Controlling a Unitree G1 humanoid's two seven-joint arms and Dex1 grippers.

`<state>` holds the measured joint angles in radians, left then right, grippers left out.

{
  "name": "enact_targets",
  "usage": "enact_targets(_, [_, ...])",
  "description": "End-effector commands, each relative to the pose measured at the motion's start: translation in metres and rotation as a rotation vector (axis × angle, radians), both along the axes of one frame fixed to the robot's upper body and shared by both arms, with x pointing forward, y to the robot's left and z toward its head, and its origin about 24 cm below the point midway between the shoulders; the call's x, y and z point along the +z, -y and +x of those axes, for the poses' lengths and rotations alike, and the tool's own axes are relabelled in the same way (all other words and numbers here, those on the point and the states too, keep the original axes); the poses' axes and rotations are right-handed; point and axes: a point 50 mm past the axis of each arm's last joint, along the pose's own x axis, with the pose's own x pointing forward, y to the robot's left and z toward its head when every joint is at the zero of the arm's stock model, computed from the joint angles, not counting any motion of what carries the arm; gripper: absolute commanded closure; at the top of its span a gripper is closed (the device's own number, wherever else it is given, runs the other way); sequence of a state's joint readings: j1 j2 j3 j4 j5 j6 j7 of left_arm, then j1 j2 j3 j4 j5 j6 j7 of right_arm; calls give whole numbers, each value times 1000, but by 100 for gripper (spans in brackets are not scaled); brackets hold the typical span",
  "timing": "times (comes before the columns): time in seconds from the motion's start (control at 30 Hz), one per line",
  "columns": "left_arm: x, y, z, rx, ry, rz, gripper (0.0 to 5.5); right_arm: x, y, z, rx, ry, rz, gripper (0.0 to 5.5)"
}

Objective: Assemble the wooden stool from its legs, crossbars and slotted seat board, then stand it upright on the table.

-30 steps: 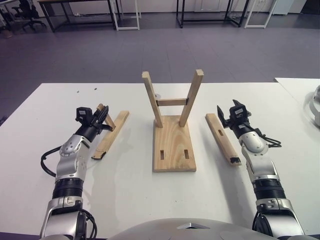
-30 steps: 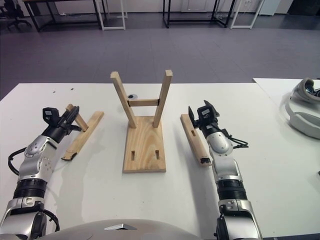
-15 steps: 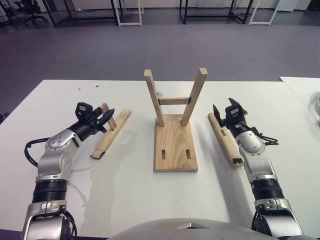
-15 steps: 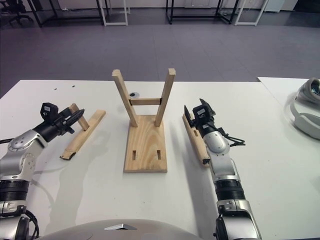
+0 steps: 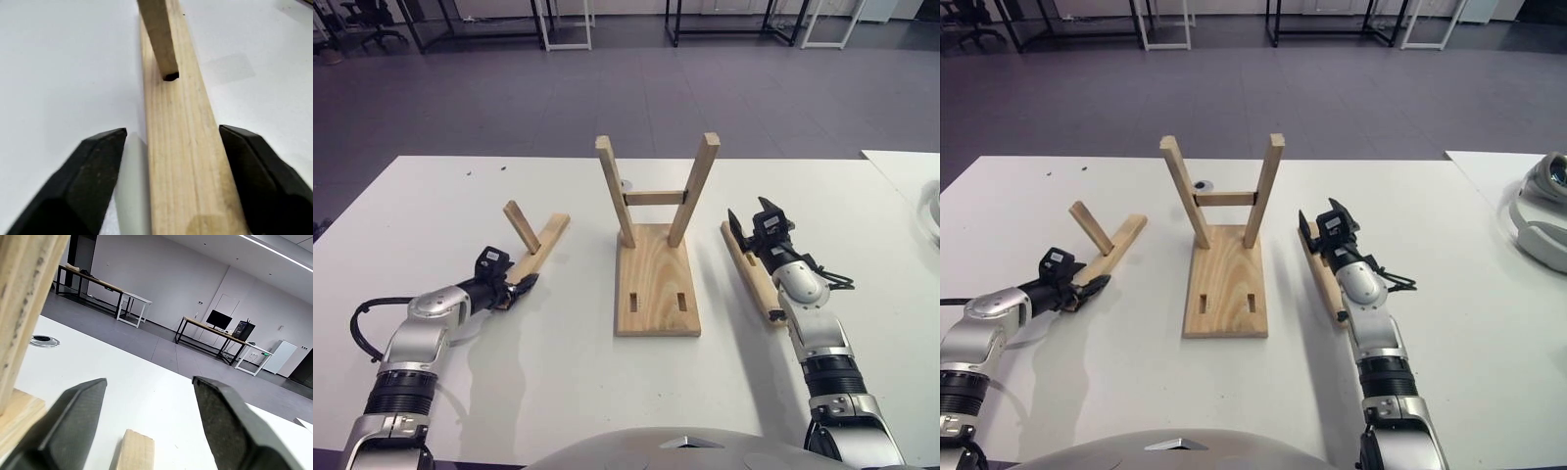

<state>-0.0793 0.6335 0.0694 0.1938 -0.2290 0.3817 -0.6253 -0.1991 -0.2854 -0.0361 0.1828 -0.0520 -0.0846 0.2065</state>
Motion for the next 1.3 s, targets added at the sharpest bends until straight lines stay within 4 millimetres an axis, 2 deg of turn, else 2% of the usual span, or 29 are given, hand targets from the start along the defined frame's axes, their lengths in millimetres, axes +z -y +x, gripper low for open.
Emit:
enact_targets(0.03, [-9,-4,-5,8,-39,27,275,1,0,1,-8,-5,-11,224])
enact_targets(0.17, [-11,-3,-9,-26,-58,19,342,2,2,0,-15,-5,-5,224])
enact_targets(0.23, [-12,-6,-10,-19,-58,26,347,8,9,1,-34,-3,51,224])
enact_targets(0.3, [-7,-15,-9,1,-21,18,347,25,24,6,-63,21,154,224])
enact_targets(0.33, [5,-20,-6,25,47,-24,347,39,31,9,-61,47,204,224])
enact_targets(0.4, [51,-22,8,21,301,-183,348,78,34,16,8,123,342,224])
enact_targets(0.47, [111,-10,23,-47,548,-305,348,127,16,19,196,203,542,224])
enact_targets(0.53, [158,15,31,-157,685,-357,348,173,-24,15,465,243,700,224])
enact_targets(0.6, [185,42,37,-256,738,-387,348,203,-59,10,668,239,796,224])
enact_targets(0.67, [201,78,40,-381,758,-396,348,222,-92,14,773,173,858,224])
enact_targets(0.73, [202,100,37,-461,753,-394,348,225,-106,17,809,100,930,224])
enact_targets(0.83, [198,119,31,-535,738,-371,348,222,-106,22,806,24,1071,224])
enact_targets(1.03, [191,127,30,-604,722,-234,348,221,-103,22,782,-44,1151,224])
enact_targets(1.17, [188,129,28,-637,728,-172,348,211,-101,21,748,-119,1190,302])
enact_targets(1.3, [184,132,22,-687,720,-167,348,200,-87,15,710,-162,1264,379])
